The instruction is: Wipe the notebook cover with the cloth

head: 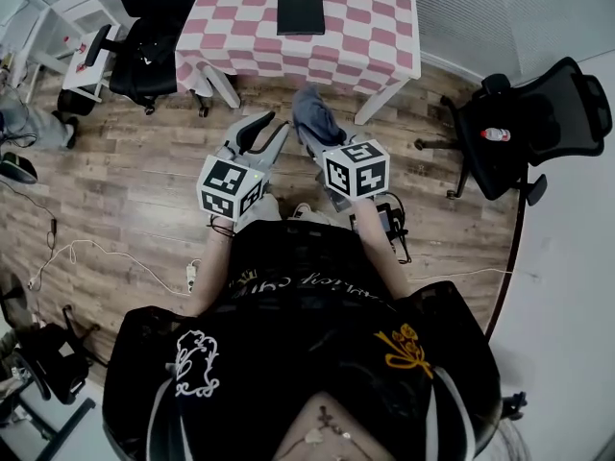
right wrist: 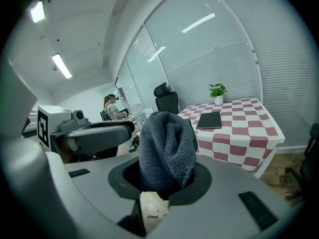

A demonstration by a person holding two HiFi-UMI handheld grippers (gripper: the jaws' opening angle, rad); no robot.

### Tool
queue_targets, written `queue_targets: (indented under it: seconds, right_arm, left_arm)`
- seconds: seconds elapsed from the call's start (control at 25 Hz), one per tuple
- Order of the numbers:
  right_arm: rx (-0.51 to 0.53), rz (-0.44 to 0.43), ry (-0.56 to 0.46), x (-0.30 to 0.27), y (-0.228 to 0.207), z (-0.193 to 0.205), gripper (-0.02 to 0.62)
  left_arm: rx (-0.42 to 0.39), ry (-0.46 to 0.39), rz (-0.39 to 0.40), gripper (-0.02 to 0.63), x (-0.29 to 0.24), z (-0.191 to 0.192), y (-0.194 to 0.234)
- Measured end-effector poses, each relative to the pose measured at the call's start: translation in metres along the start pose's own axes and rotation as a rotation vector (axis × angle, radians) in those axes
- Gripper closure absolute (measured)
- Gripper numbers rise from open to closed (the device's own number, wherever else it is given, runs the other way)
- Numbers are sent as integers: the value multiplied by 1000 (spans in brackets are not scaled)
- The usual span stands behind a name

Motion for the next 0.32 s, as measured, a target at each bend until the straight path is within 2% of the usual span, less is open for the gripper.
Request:
queue_targets:
  seconds: [0.32]
  right_arm:
    - [39, -14, -15, -9, -8, -14, 514]
  left_arm:
    - [-20, -35, -25, 492, -4, -15, 9]
Point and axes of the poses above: the fingertips, and each gripper's own axes: x backward along the fingers, y to its left, z out of its underside, the point moved 5 cm from there along x, backward along the fingers, and after that the axes turned 14 degrees about x, right-handed, at the moved point
